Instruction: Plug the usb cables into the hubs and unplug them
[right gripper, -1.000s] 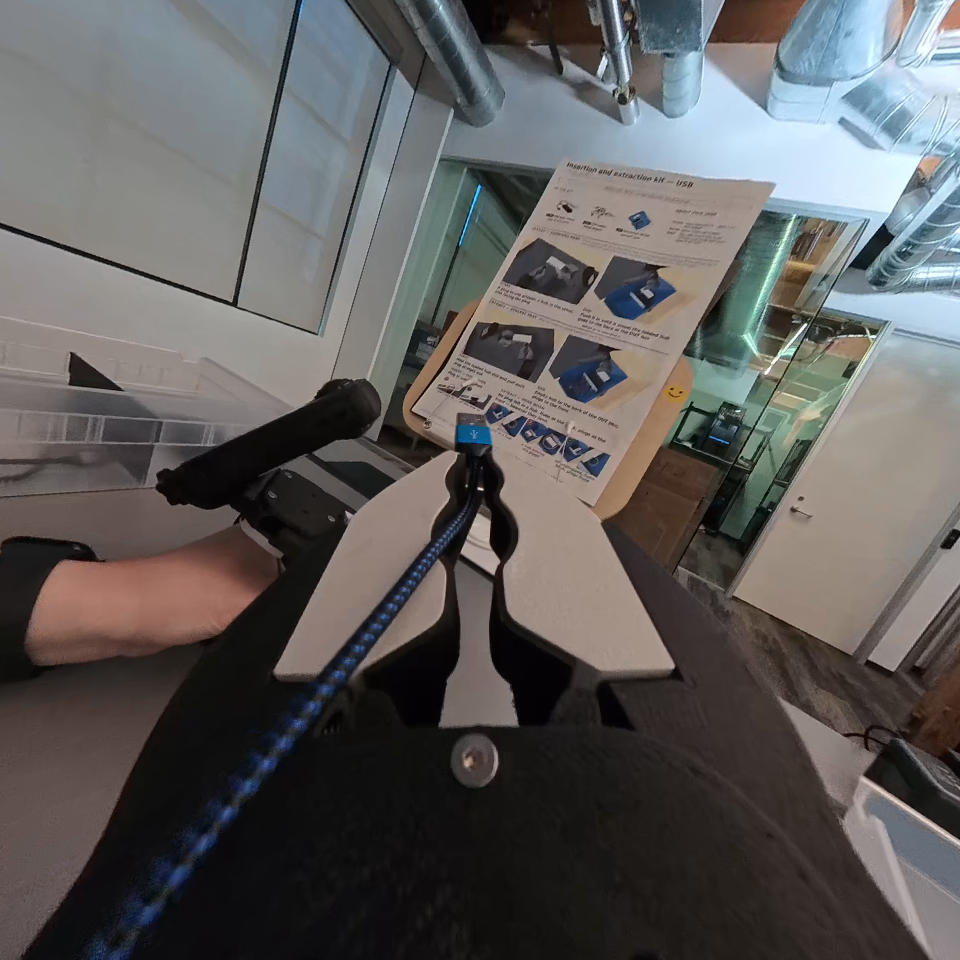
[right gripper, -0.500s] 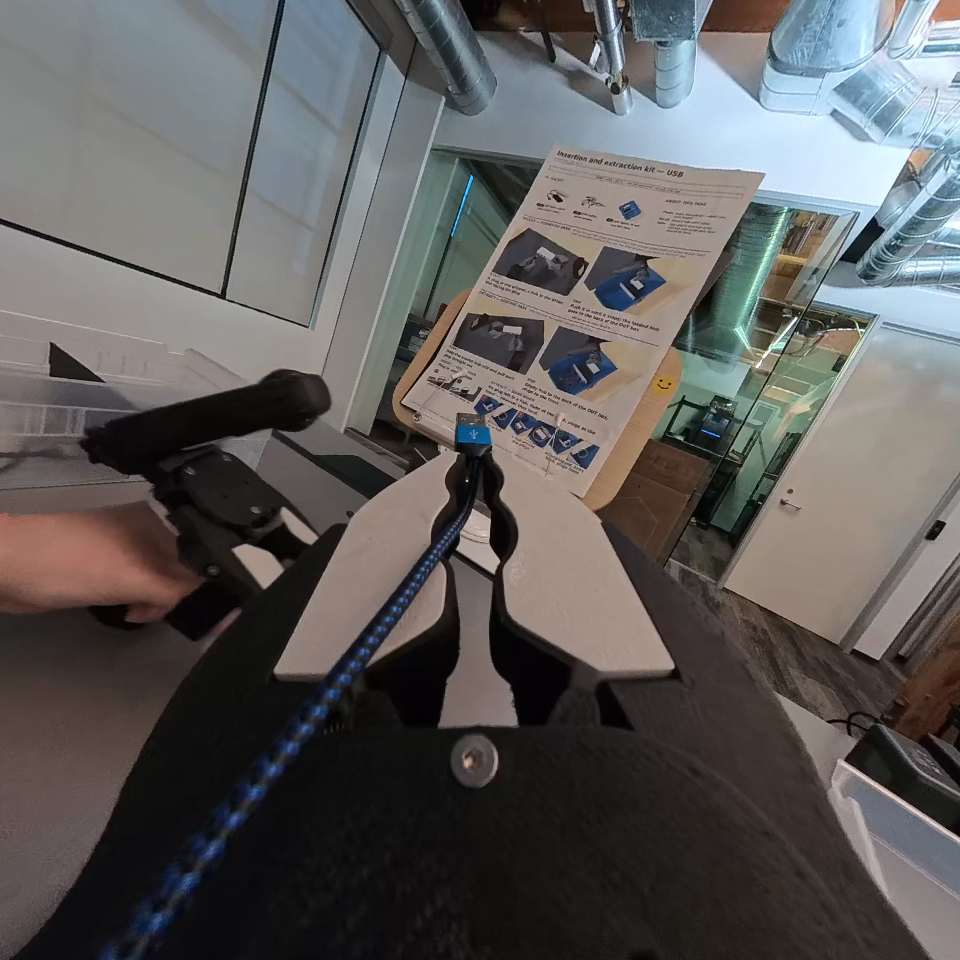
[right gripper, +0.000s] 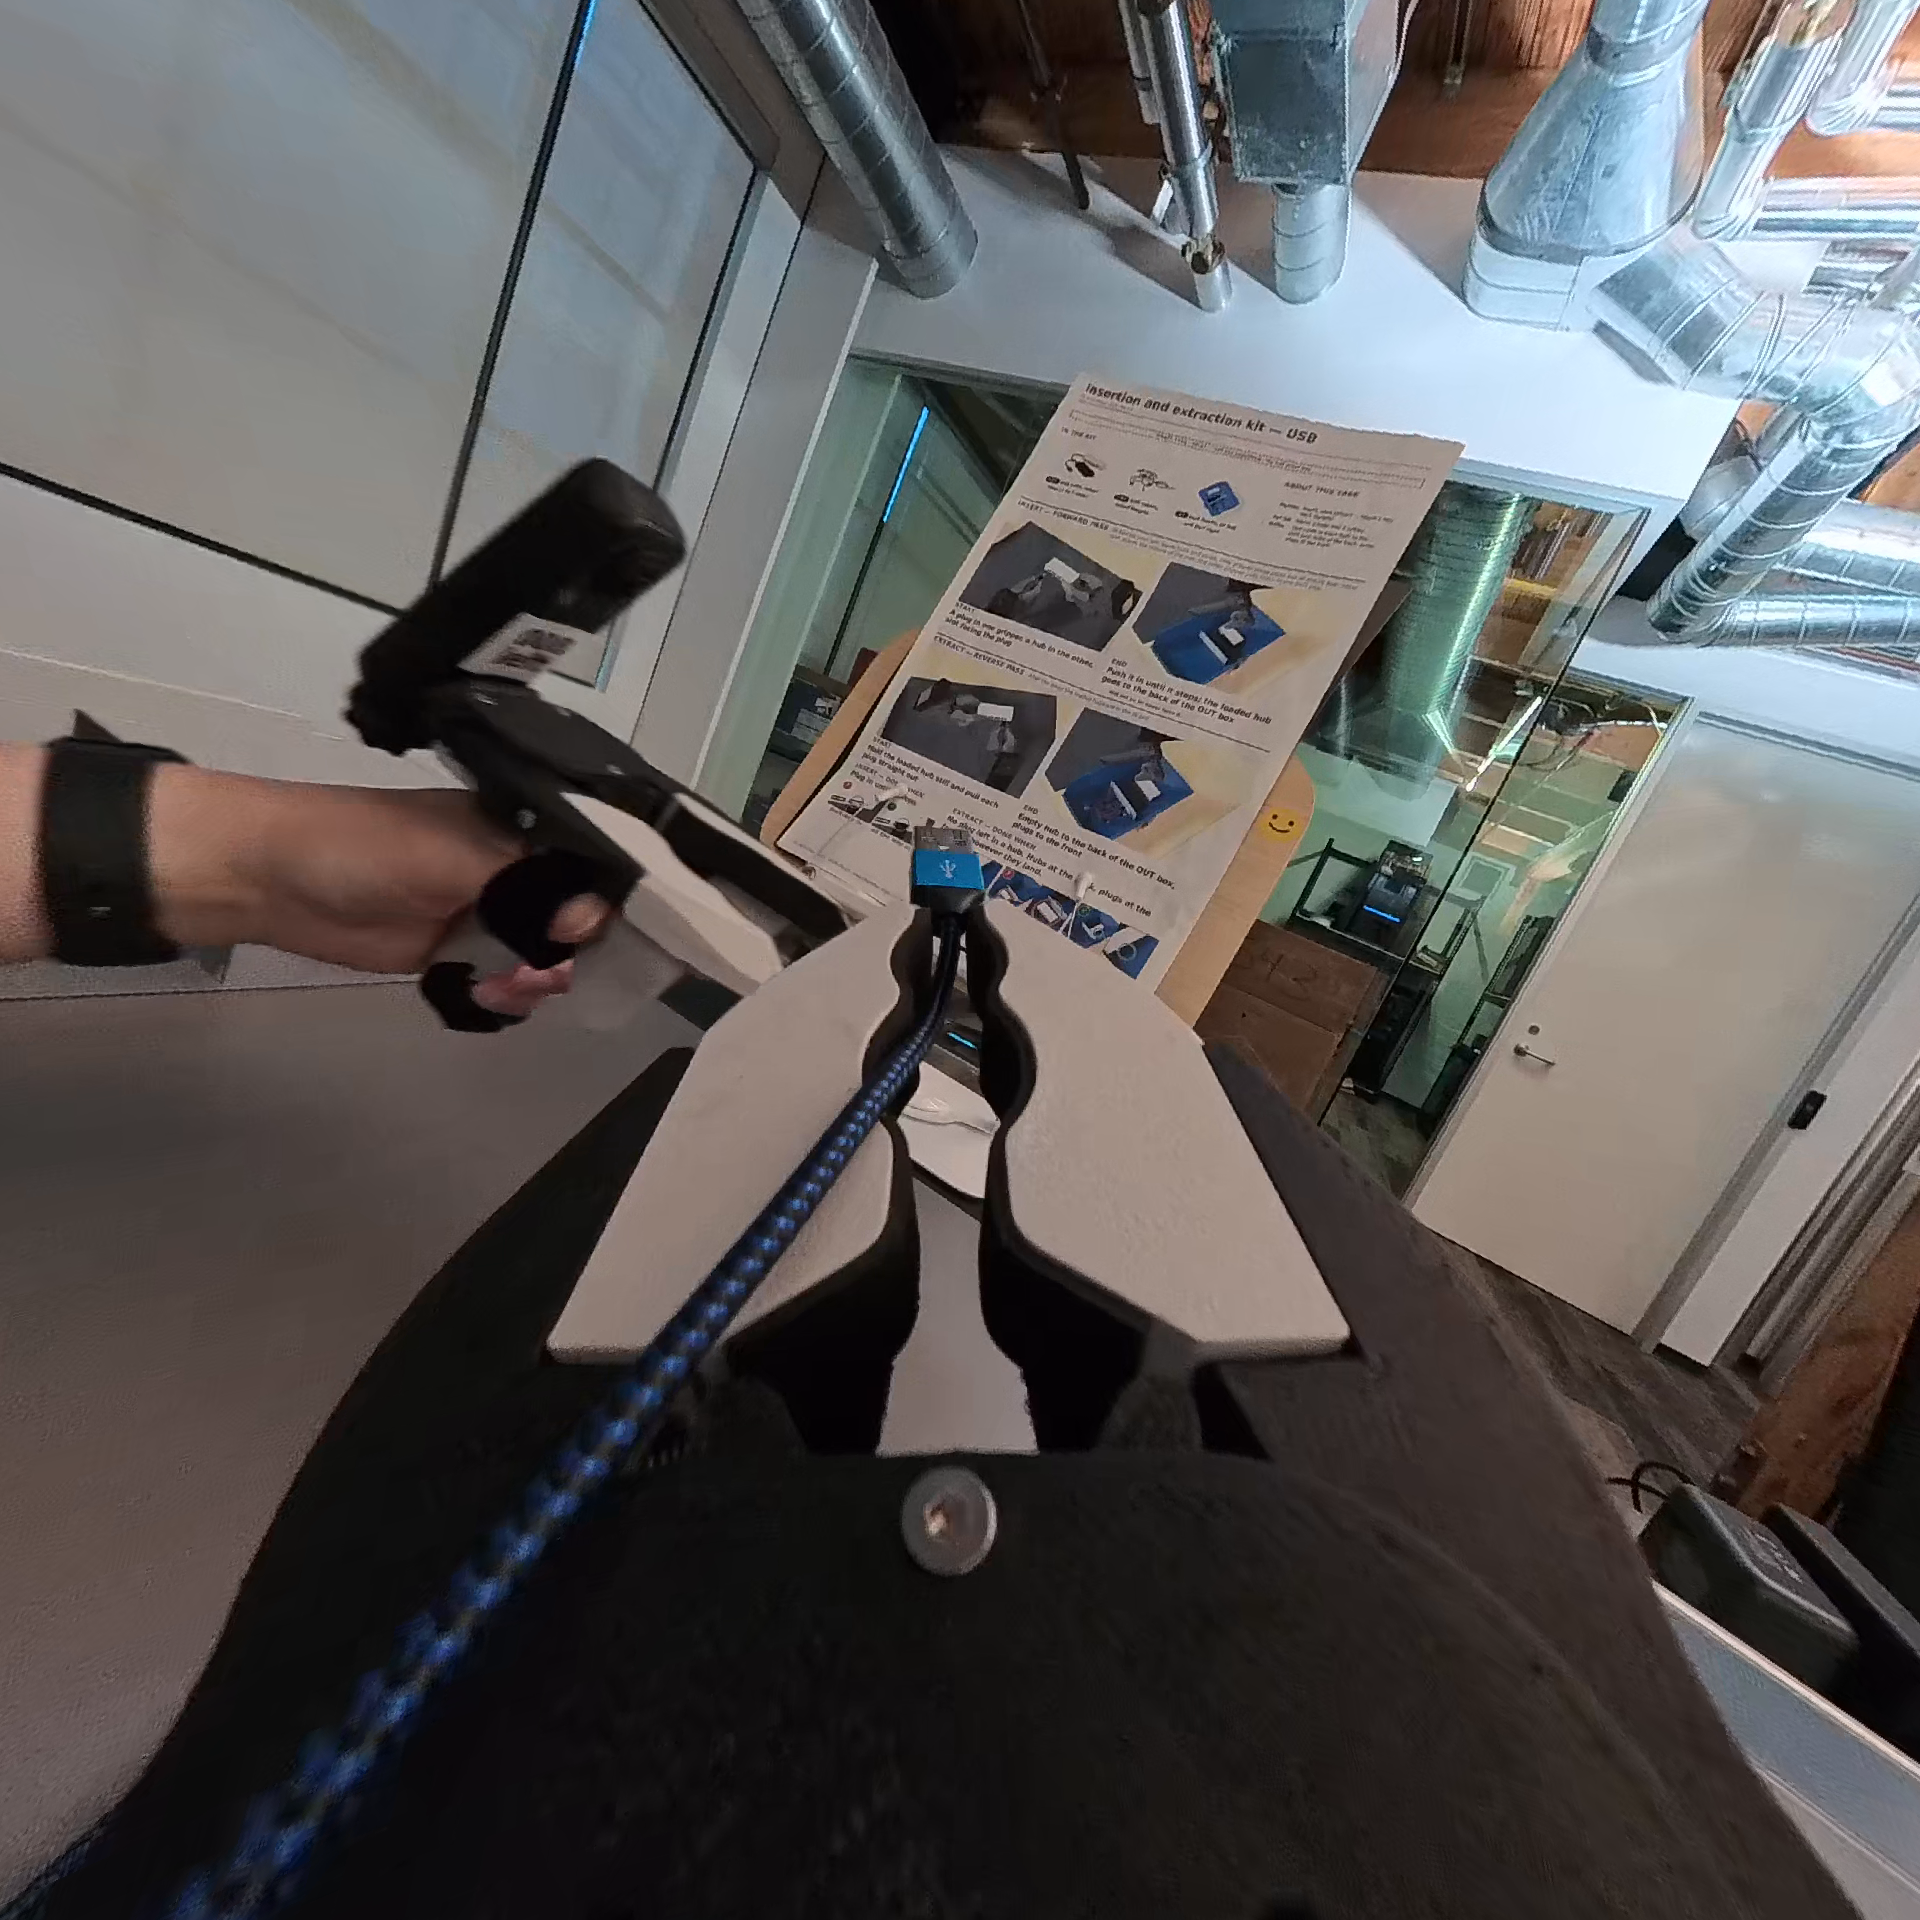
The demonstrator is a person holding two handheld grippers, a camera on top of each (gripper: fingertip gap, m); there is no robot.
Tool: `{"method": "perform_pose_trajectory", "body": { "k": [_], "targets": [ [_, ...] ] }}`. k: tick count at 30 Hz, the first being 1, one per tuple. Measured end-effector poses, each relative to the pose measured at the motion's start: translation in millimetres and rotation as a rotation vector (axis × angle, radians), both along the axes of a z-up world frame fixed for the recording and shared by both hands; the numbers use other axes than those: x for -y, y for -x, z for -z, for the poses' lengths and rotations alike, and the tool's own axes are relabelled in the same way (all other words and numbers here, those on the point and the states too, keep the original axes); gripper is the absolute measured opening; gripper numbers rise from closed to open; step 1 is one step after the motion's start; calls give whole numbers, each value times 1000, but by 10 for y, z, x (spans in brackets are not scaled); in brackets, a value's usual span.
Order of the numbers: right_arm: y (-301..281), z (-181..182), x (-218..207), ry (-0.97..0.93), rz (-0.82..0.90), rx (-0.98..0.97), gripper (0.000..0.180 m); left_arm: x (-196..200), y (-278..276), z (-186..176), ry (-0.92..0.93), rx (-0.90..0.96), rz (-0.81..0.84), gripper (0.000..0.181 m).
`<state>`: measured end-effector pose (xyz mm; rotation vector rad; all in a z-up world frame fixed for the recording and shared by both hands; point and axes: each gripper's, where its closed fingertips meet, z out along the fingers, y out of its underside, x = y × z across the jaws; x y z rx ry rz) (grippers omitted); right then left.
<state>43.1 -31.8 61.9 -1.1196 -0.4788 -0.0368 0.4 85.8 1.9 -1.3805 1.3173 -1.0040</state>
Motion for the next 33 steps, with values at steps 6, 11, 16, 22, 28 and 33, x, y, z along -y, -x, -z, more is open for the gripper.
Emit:
{"method": "perform_pose_trajectory", "body": {
  "k": [6,11,16,22,28,33],
  "targets": [
    [-51,-5,7,-4,8,2,6,52,-98,136,67,-137,176,40],
    [-107,-38,30,-15,7,-23,6,-131,-15,131,-21,-115,-93,31],
    [-78,-18,20,-9,5,-11,7,-289,112,132,52,-118,-331,30],
    [-54,14,2,-1,5,6,6,-208,107,123,27,-83,-300,29],
    [-64,16,-3,1,4,1,6,-163,135,79,38,-44,-237,29],
    [-45,29,-7,4,0,8,6,-93,306,-168,5,73,-200,48]
  ]
}}
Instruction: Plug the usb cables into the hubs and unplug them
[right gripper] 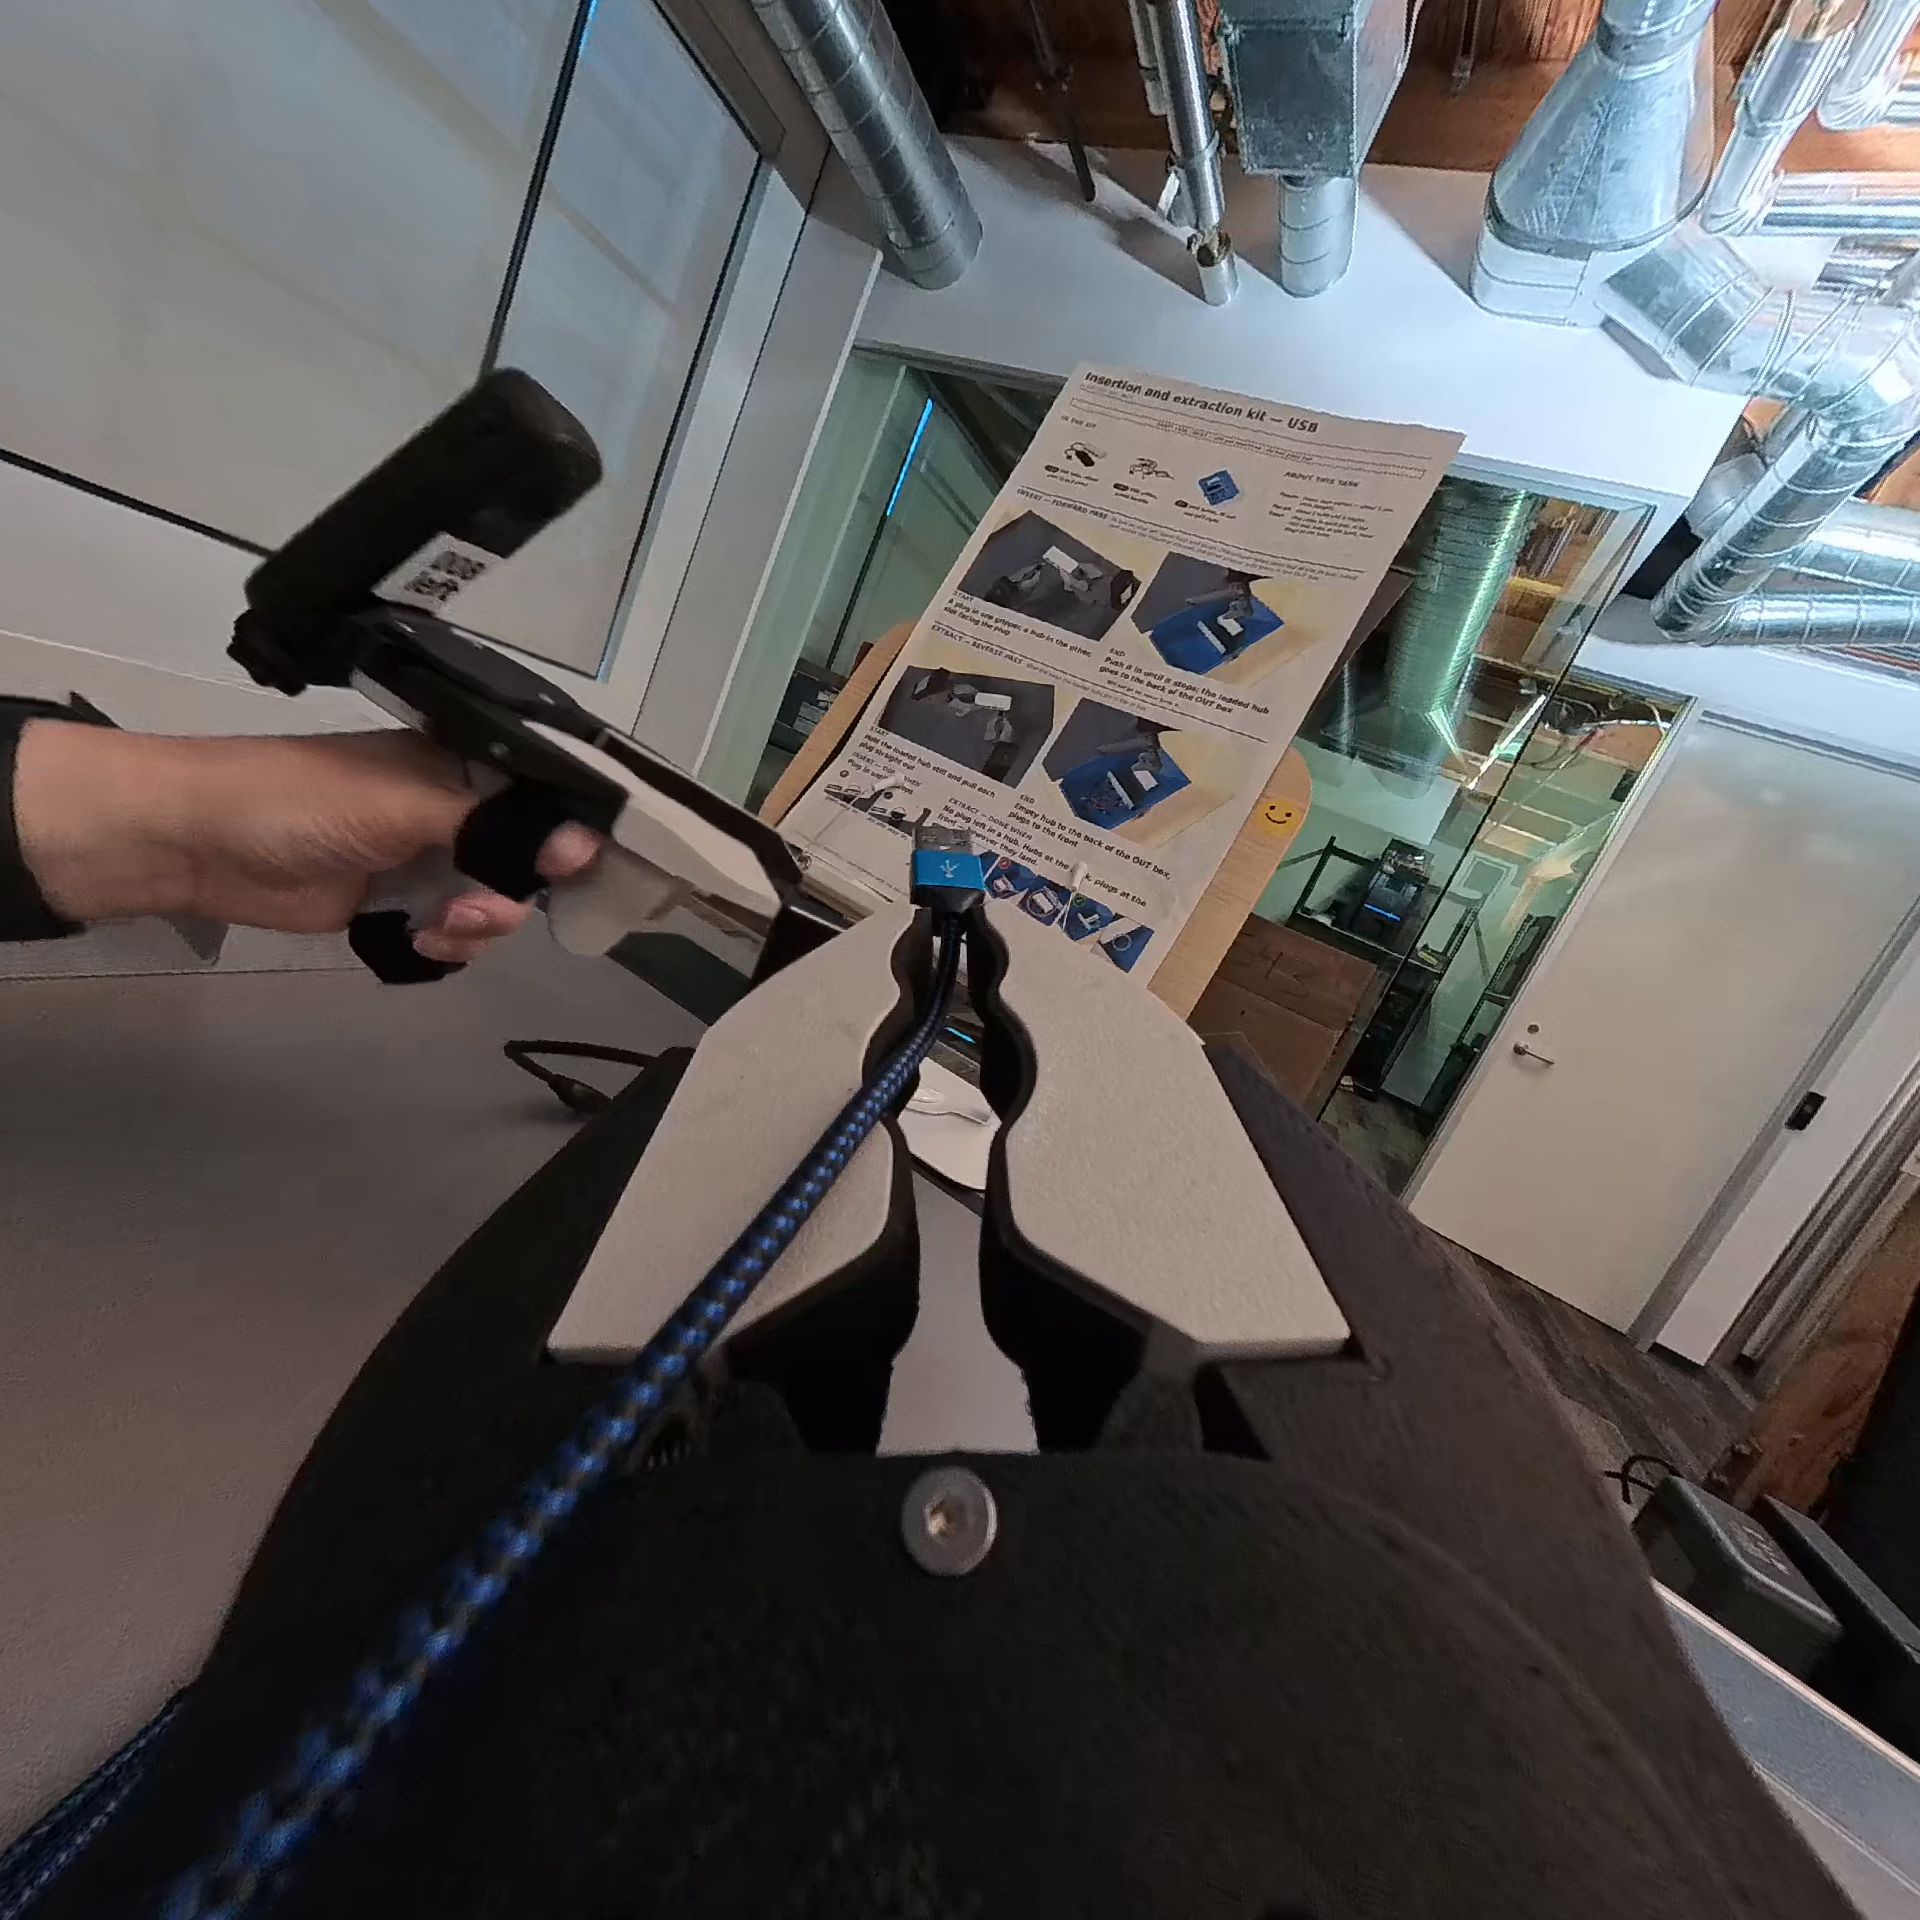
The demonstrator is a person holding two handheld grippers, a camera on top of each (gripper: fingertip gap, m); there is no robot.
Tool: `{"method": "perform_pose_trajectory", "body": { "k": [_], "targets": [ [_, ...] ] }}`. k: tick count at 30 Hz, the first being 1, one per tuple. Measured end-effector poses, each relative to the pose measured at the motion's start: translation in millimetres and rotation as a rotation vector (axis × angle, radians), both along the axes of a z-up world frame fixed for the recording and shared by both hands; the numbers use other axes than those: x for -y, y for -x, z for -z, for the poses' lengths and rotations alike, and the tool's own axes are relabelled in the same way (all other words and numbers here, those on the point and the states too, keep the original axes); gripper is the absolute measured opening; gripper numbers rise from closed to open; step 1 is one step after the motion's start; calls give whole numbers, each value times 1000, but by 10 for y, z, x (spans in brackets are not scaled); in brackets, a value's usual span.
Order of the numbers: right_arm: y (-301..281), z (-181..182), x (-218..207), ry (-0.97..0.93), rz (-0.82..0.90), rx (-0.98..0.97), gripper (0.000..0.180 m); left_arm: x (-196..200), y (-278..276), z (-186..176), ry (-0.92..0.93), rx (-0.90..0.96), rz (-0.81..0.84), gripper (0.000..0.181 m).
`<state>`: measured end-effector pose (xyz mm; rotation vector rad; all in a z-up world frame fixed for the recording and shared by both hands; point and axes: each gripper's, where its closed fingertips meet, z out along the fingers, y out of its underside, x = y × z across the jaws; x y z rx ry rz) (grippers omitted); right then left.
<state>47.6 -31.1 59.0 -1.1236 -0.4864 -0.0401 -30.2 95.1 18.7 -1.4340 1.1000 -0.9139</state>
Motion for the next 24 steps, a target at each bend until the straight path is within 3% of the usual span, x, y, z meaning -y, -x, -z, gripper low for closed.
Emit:
{"method": "perform_pose_trajectory", "body": {
  "k": [4,6,7,8,10,12,17,20,24],
  "targets": [
    [-3,0,-3,1,-1,1,6,207,250,83,-47,-55,-8,56],
    [-8,-2,-5,-1,1,2,6,232,338,79,-155,-47,-53,49],
    [-8,-6,1,-7,0,6,6,182,343,61,-192,-43,-54,56],
    [-9,-13,9,-13,-2,8,6,124,318,88,-161,-65,-27,63],
    [-32,-10,1,-9,1,-8,6,98,238,192,83,-99,60,87],
    [-47,21,-20,0,5,-8,7,283,190,235,212,-77,182,76],
    [-36,25,-25,4,-8,-9,6,22,313,696,-135,-223,-100,75],
    [2,27,-12,0,-11,1,6,-14,199,974,-28,-310,-54,82],
    [27,73,-36,11,-2,38,6,-91,67,1142,31,-376,-27,76]
  ]
}}
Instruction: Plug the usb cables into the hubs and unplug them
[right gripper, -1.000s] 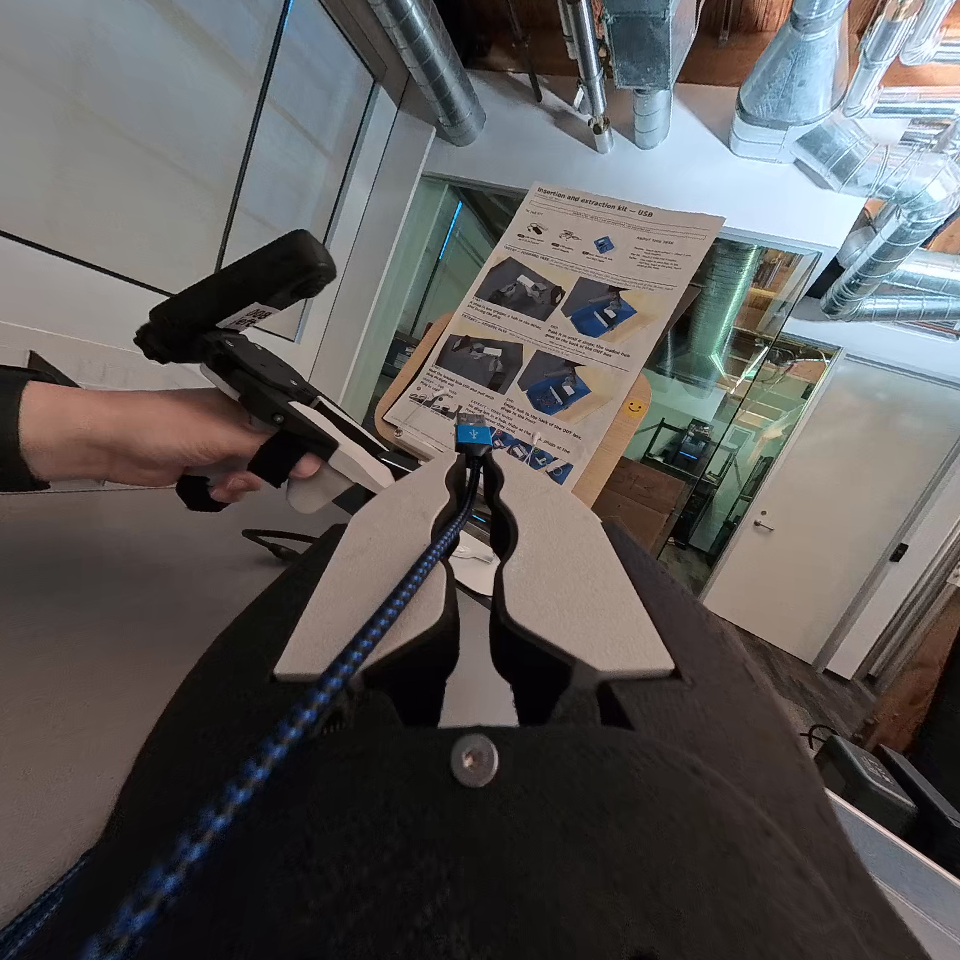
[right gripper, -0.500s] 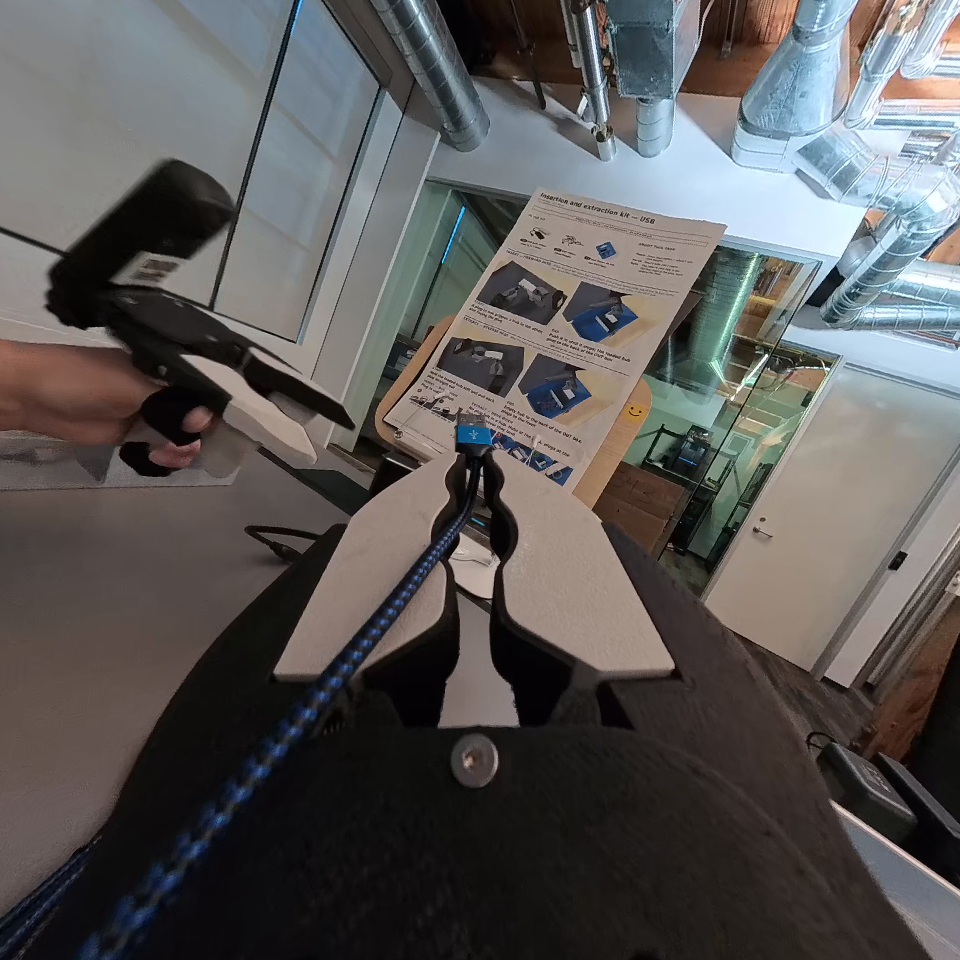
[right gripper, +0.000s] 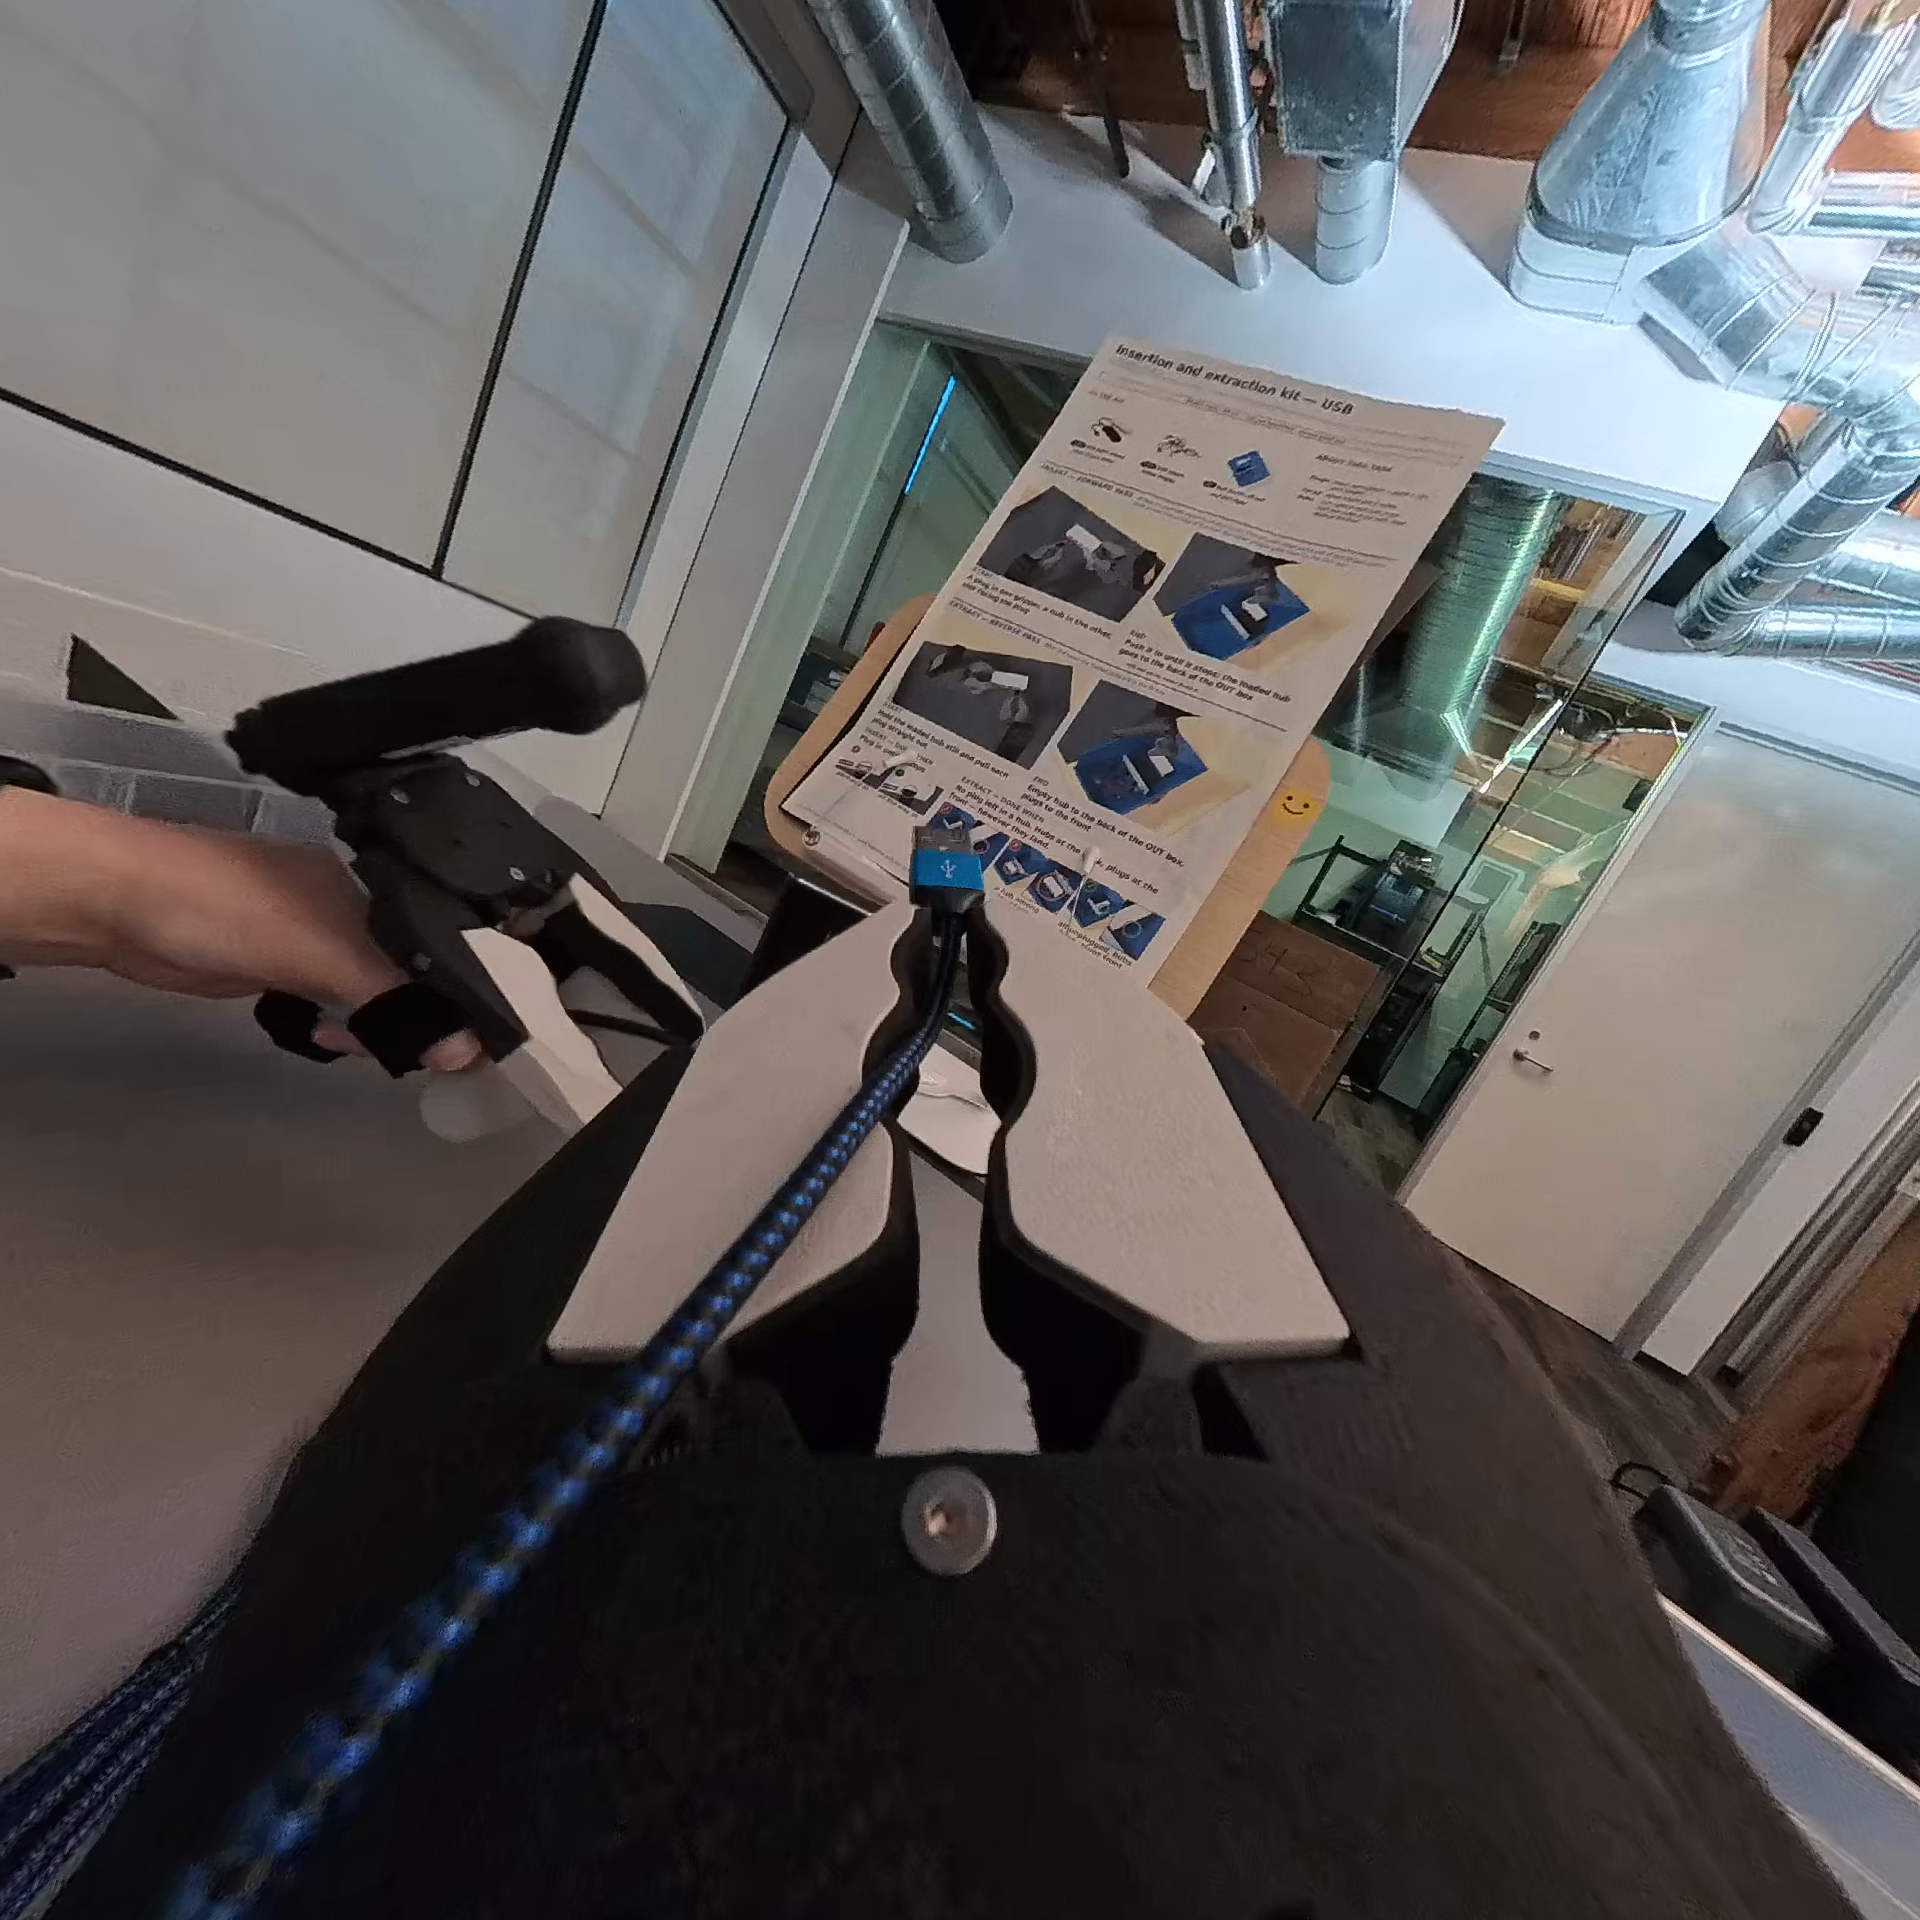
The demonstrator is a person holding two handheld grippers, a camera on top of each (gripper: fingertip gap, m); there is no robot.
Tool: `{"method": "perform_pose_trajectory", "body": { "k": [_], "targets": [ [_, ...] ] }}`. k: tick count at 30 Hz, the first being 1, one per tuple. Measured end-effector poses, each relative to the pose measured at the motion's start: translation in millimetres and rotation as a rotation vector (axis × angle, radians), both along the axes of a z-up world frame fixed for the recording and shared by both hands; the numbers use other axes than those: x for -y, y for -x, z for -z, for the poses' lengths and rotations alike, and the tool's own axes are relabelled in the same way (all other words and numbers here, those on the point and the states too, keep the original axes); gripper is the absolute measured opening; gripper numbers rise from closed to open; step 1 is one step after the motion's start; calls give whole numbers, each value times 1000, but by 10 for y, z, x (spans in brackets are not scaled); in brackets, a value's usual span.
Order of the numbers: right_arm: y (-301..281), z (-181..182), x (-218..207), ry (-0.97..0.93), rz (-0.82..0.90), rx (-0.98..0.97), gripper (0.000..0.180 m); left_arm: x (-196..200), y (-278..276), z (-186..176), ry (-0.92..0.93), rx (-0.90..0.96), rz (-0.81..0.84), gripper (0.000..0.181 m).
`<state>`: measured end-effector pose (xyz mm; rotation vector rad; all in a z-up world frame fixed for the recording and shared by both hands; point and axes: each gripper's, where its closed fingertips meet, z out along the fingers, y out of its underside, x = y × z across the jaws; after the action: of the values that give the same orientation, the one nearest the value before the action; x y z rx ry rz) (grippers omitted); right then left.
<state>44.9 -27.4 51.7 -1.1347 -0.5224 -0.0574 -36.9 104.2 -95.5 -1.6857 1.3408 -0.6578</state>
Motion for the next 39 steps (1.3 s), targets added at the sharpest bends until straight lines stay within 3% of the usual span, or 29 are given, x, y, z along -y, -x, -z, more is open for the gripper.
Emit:
{"method": "perform_pose_trajectory", "body": {
  "k": [13,16,30,35,39],
  "targets": [
    [-35,-14,5,3,0,-12,6,-140,-343,94,16,94,-50,48],
    [-39,12,-17,13,5,-8,6,-194,-385,80,5,104,-75,32],
    [-5,215,-170,110,-11,-56,6,-144,-411,-86,57,195,-27,29],
    [150,-48,-85,146,-259,-286,6,-95,-296,-570,28,276,-19,29],
    [486,-411,156,309,-835,-468,6,57,-155,-1209,-2,382,2,28]
  ]
}}
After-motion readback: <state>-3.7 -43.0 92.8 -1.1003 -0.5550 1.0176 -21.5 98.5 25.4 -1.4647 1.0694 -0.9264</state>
